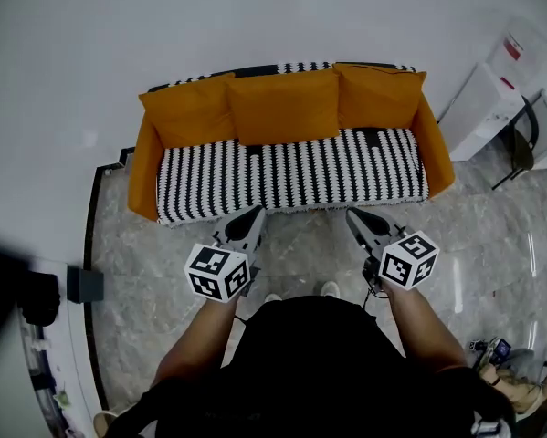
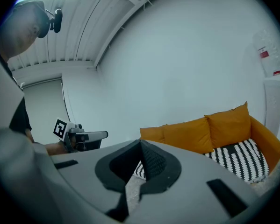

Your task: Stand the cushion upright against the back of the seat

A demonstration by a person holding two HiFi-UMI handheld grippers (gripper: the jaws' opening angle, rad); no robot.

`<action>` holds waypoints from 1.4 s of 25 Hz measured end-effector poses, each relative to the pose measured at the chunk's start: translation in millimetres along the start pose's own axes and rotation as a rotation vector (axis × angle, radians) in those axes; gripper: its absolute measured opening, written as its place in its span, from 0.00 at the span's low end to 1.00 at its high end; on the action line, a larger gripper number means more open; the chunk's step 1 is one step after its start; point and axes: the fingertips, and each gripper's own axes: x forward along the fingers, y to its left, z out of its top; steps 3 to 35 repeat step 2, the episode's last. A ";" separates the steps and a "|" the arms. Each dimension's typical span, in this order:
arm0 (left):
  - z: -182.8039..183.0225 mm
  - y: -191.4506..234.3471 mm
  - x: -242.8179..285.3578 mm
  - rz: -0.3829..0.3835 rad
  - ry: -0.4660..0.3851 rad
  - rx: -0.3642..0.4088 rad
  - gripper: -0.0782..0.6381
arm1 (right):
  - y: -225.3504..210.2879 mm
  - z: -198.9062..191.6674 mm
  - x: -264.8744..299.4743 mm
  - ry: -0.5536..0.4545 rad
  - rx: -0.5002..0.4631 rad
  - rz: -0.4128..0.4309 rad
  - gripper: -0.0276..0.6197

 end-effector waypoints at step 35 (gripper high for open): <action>-0.3 -1.3 0.9 -0.003 0.000 0.002 0.13 | -0.5 -0.7 0.5 0.002 -0.002 0.001 0.10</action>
